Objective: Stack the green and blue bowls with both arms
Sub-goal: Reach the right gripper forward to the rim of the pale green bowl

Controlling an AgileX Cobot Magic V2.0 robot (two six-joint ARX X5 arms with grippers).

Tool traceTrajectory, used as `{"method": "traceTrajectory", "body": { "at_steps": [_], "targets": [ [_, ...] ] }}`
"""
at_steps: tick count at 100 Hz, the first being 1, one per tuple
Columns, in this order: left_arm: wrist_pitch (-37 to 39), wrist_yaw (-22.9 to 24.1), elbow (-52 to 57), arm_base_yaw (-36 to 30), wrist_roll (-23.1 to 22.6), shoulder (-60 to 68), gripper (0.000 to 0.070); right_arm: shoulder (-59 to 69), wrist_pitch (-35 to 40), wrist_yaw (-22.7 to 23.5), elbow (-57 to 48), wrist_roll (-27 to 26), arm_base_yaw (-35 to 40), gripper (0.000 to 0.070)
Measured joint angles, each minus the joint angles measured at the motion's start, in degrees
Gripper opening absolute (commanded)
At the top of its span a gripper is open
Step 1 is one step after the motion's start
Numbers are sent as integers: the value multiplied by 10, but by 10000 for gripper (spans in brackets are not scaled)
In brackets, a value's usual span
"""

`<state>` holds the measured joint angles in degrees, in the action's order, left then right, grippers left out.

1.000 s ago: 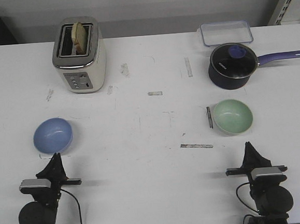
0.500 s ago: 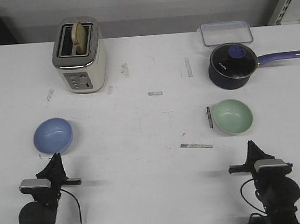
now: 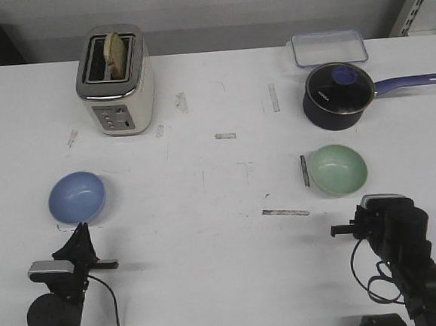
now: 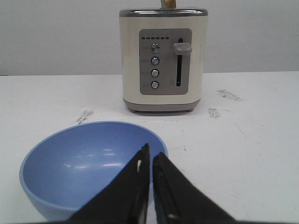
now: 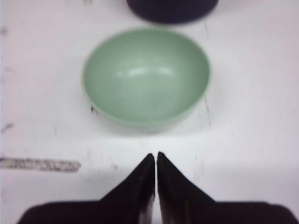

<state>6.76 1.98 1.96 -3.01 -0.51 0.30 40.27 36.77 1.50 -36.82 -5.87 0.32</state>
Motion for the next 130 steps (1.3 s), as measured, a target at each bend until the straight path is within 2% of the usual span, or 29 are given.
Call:
{"method": "traceTrajectory", "body": {
  "at_steps": [22,32,36,44,47,62,74,86,106,110,119,130],
  "targets": [
    [0,0,0,0,0,0,1,121,71,3,-105,-14,0,3],
    [0,0,0,0,0,0,1,176,94,32,-148,-17,-6,18],
    [0,0,0,0,0,0,1,198,102,51,-167,-20,-12,69],
    [0,0,0,0,0,0,1,243,118,90,-207,-22,-33,259],
    [0,0,0,0,0,0,1,259,125,101,-223,-24,-43,309],
    [0,0,0,0,0,0,1,333,144,120,-294,-26,-100,366],
    [0,0,0,0,0,0,1,379,143,123,-334,-26,-139,474],
    [0,0,0,0,0,0,1,421,143,134,-340,-26,-163,474],
    [0,0,0,0,0,0,1,487,125,136,-340,-26,-159,461],
    [0,0,0,0,0,0,1,495,122,136,-340,-26,-156,423],
    [0,0,0,0,0,0,1,511,115,136,-340,-26,-153,289],
    [0,0,0,0,0,0,1,525,108,136,-340,-26,-153,171]
  ]
}}
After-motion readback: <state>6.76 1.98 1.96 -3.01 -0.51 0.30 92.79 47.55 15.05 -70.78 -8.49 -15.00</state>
